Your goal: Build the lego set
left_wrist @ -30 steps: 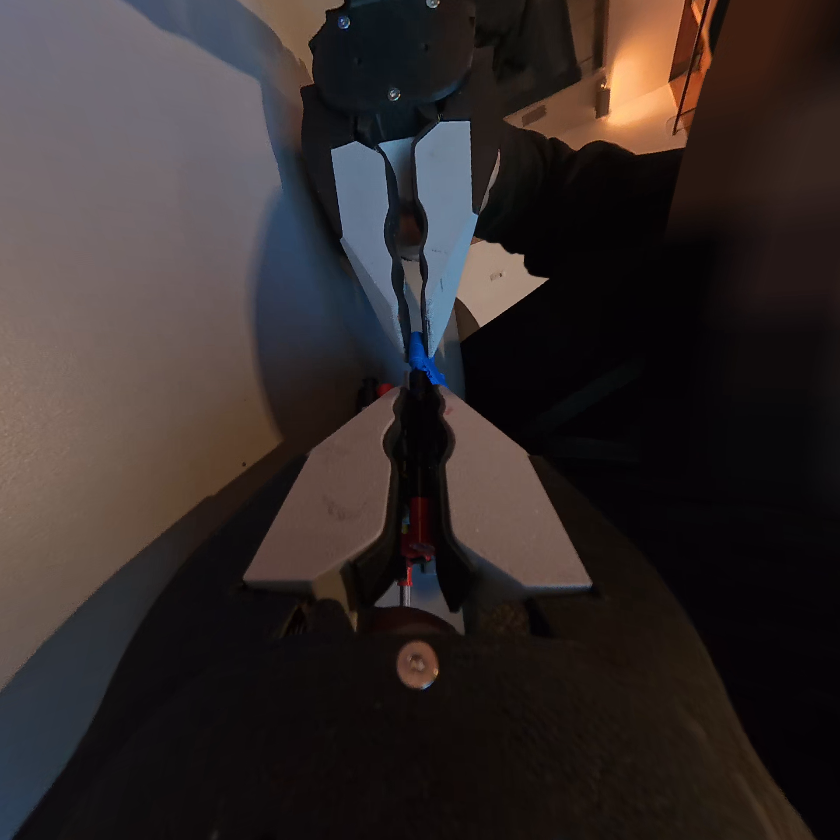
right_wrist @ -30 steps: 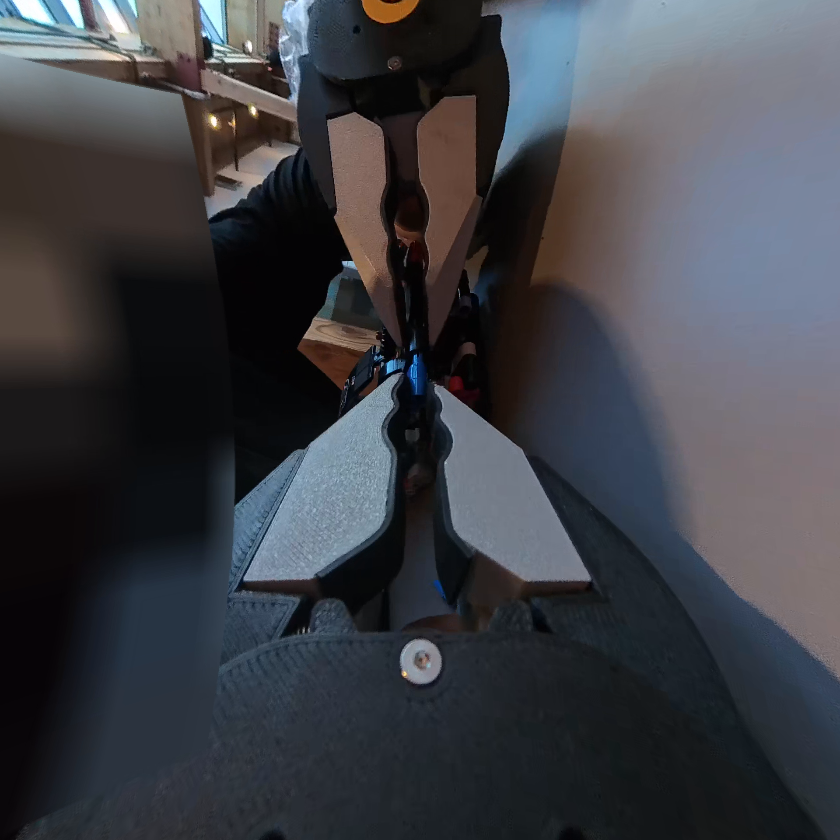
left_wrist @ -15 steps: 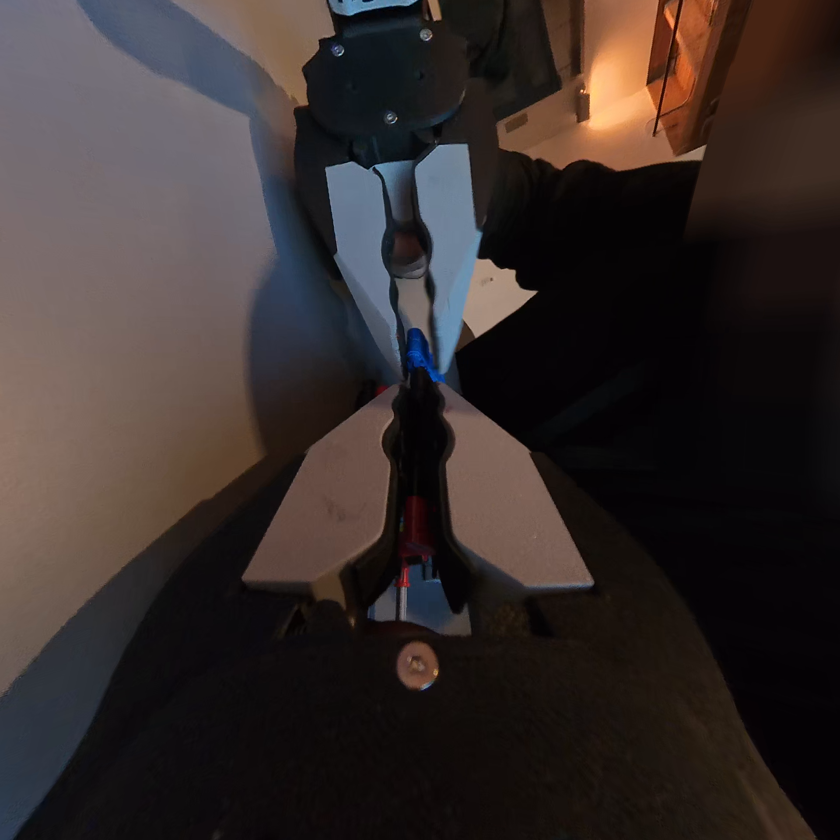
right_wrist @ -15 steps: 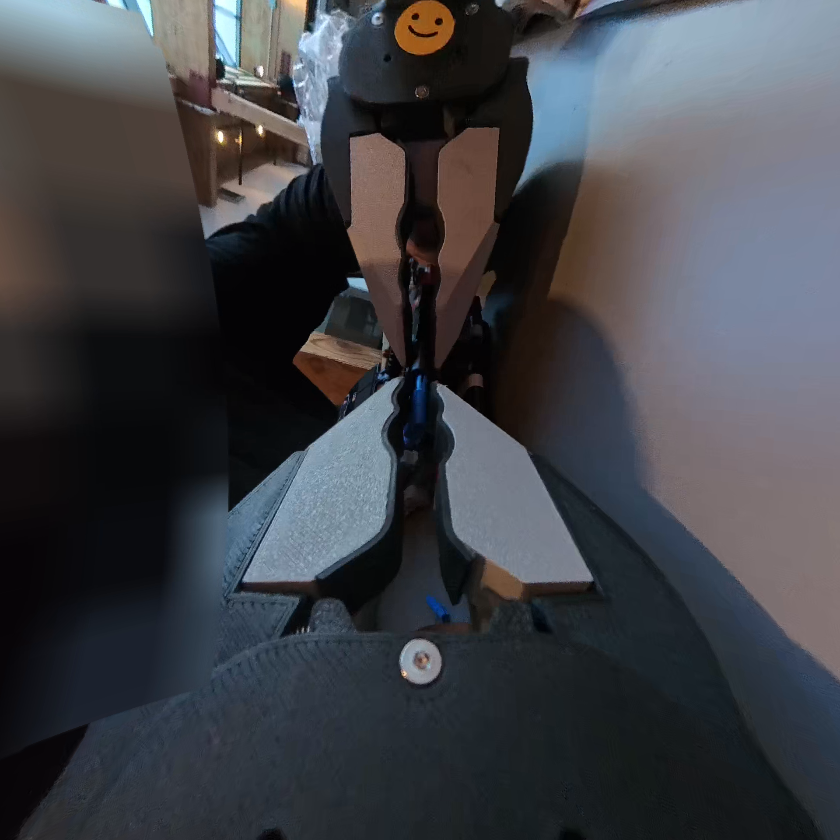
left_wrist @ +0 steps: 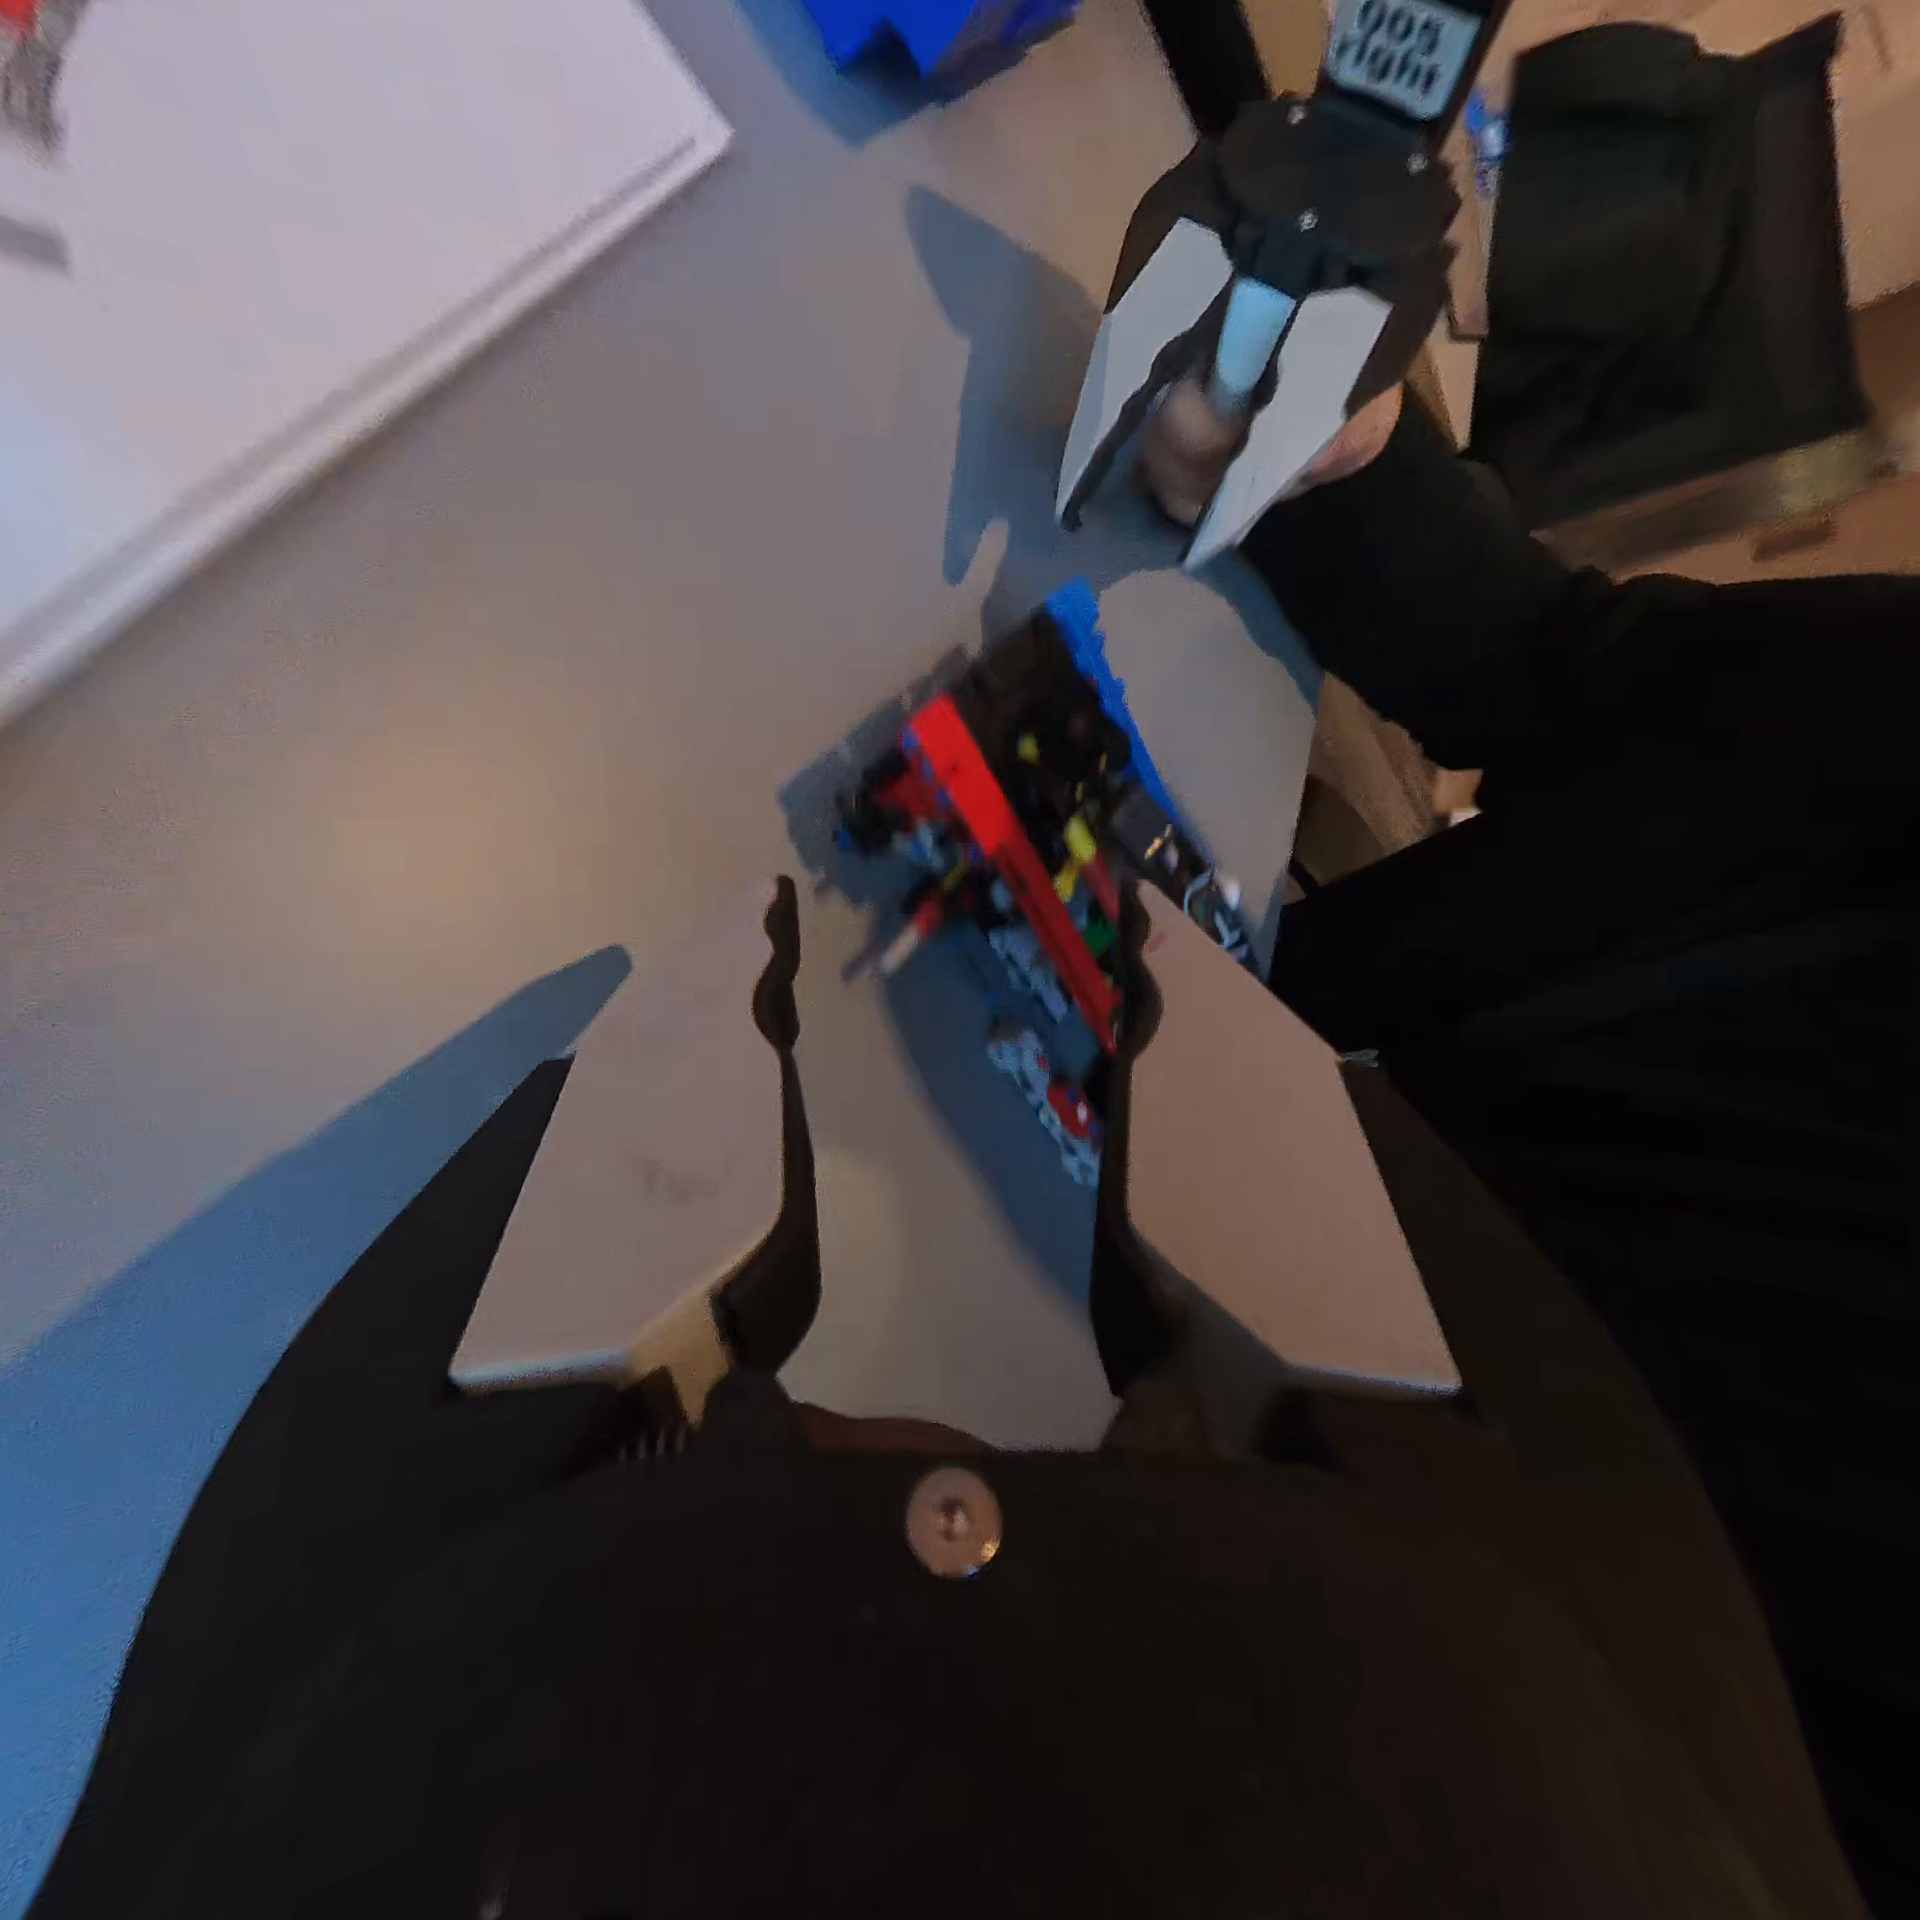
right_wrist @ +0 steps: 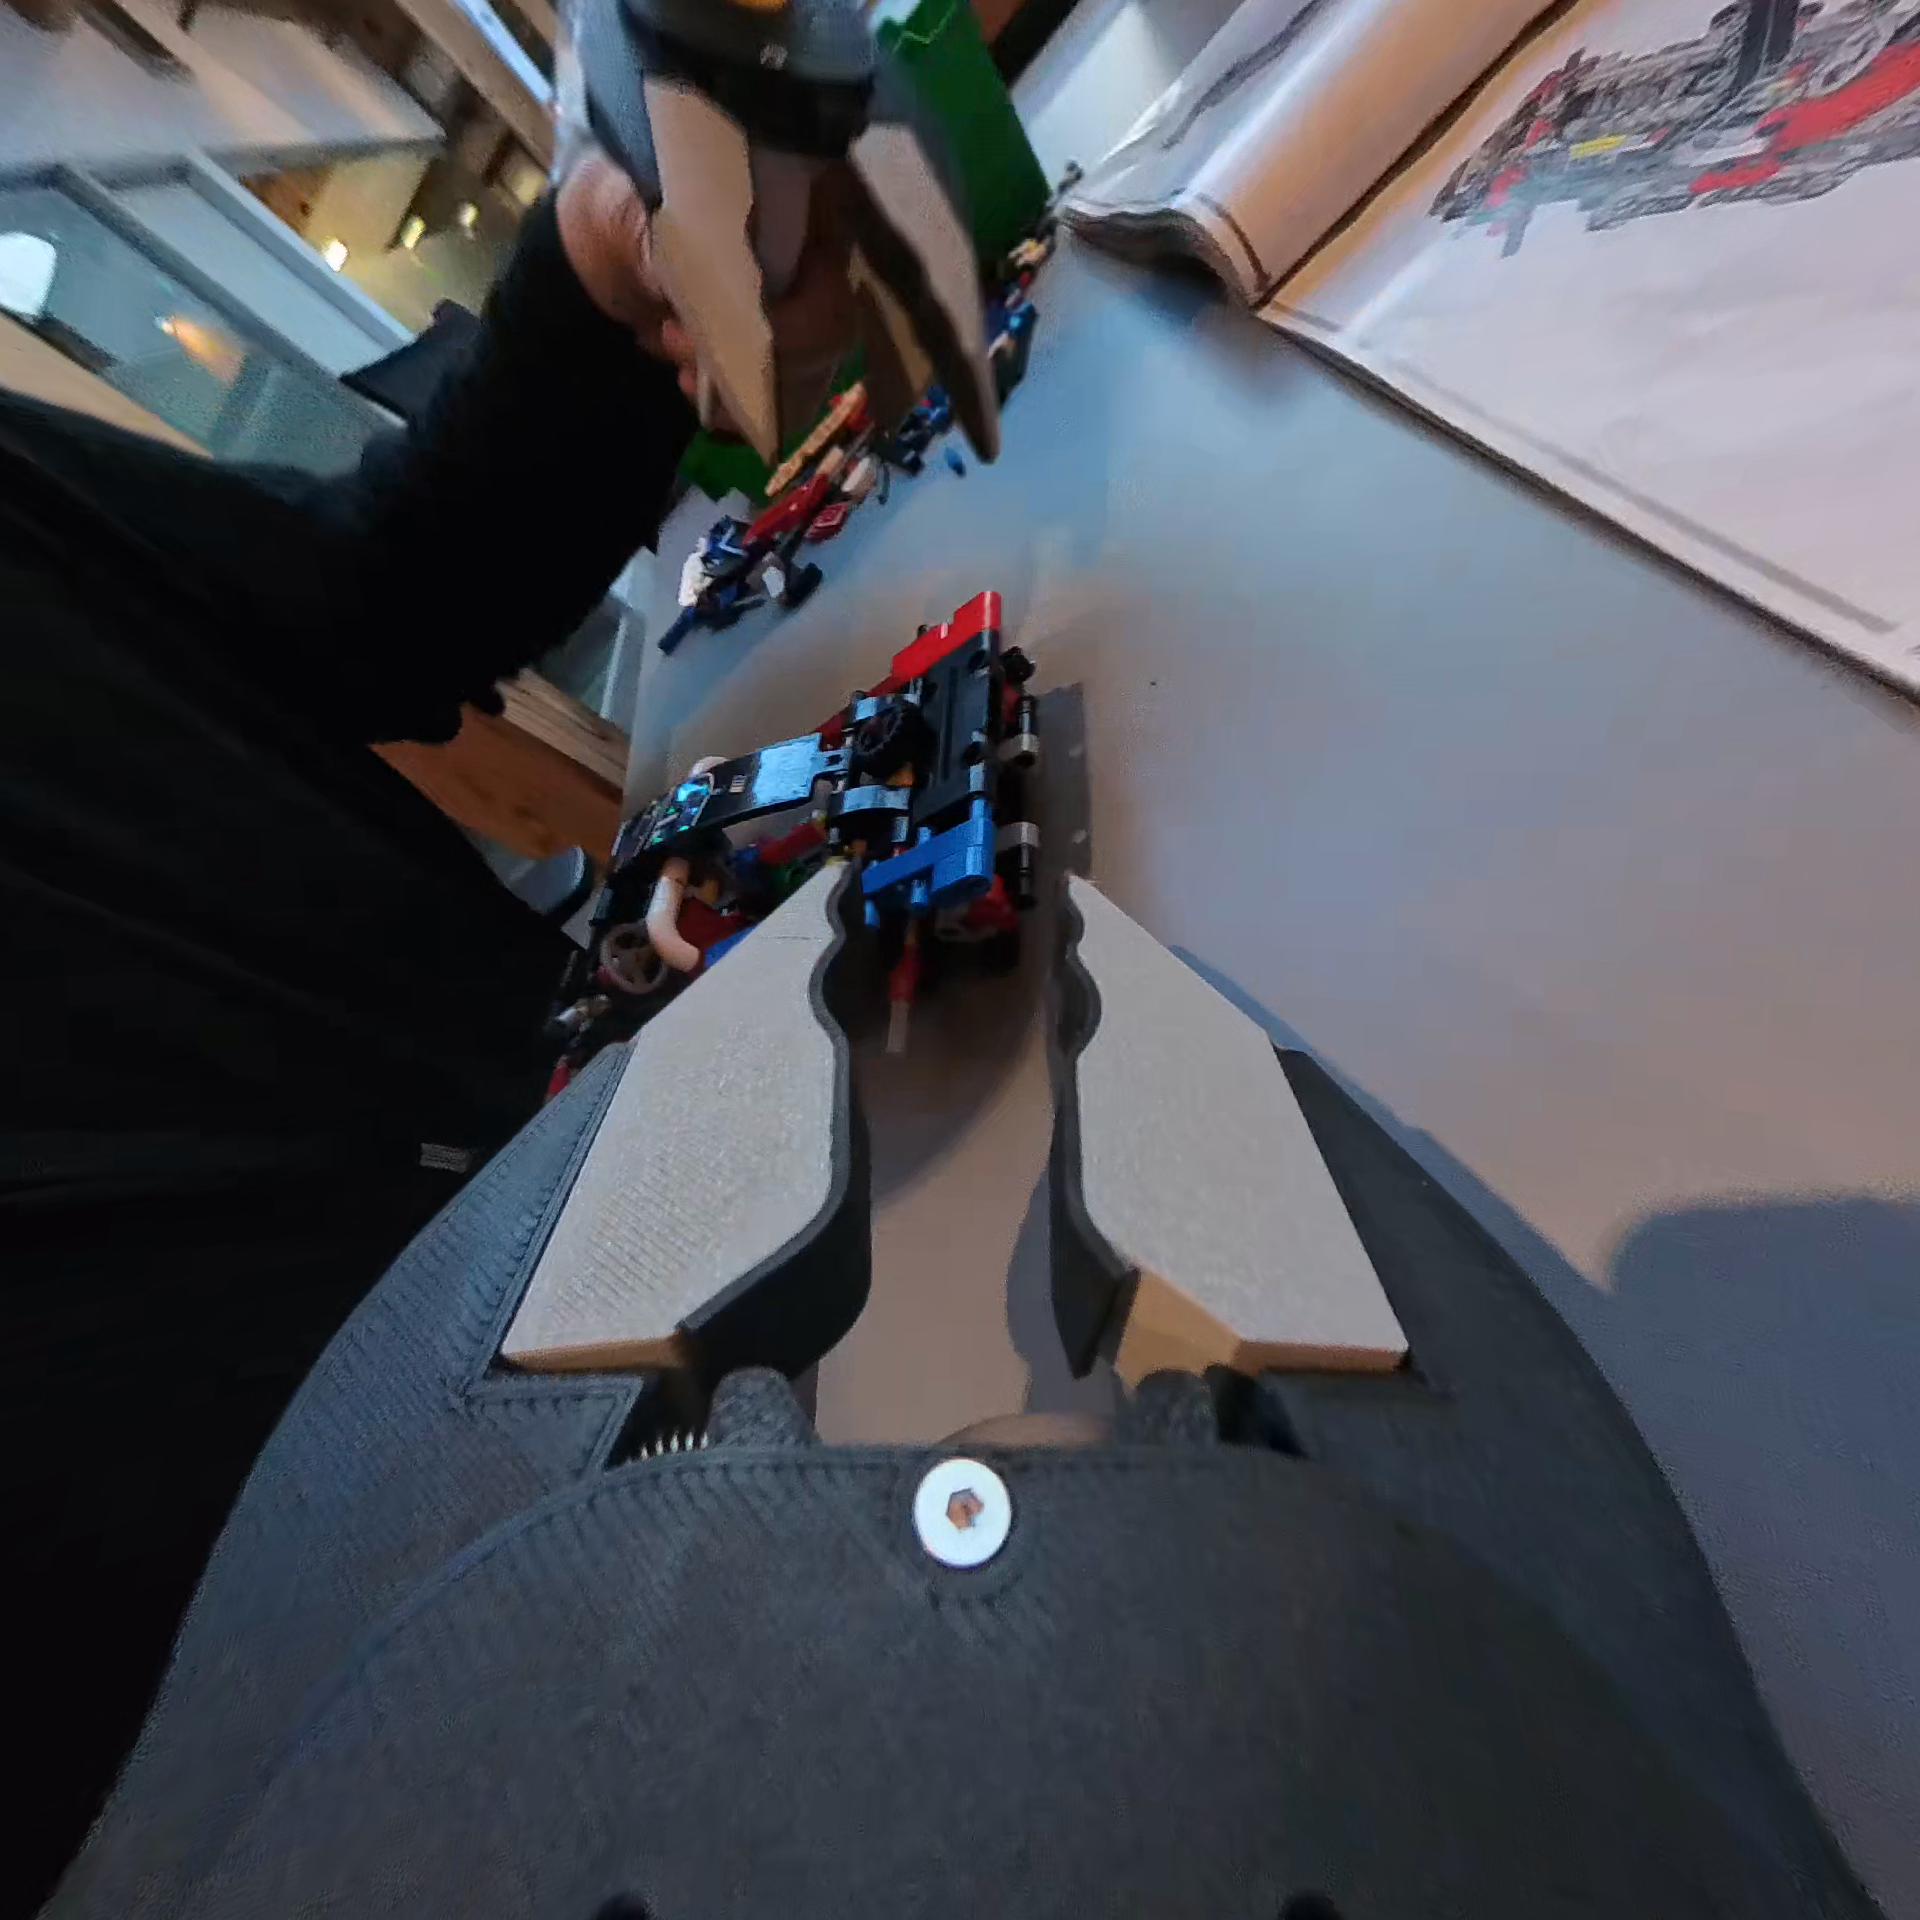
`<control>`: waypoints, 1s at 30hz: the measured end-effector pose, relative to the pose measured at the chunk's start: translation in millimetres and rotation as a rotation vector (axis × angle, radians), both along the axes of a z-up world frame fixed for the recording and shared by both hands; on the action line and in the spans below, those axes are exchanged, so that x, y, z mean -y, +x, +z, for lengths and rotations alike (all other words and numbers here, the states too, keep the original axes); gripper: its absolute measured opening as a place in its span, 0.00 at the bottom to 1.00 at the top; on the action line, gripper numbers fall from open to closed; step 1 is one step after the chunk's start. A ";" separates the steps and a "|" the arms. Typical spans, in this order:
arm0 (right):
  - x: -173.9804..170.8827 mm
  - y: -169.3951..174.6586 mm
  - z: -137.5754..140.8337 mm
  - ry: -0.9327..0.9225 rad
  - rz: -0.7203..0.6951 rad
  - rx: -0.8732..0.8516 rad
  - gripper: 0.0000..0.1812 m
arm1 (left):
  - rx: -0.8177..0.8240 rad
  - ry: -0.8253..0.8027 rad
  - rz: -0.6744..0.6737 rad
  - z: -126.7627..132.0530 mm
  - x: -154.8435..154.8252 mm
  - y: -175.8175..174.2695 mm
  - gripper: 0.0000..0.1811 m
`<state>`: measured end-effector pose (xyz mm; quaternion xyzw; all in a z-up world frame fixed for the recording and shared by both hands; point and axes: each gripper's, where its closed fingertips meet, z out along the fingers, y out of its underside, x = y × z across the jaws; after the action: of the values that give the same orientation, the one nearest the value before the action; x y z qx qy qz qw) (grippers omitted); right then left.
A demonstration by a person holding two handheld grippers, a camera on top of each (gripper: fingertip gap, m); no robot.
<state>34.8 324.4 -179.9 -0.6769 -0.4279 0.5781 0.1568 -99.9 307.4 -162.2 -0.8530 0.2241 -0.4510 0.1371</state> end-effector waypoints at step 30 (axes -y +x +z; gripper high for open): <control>120.9 52.7 -25.6 0.302 -0.138 0.263 0.17 | -0.099 0.195 0.287 -32.5 170.2 20.3 0.28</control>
<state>87.6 203.4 -205.5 -0.7429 -0.4792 0.4021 0.2383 -79.6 137.3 -194.7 -0.8800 0.1493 -0.3604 0.2709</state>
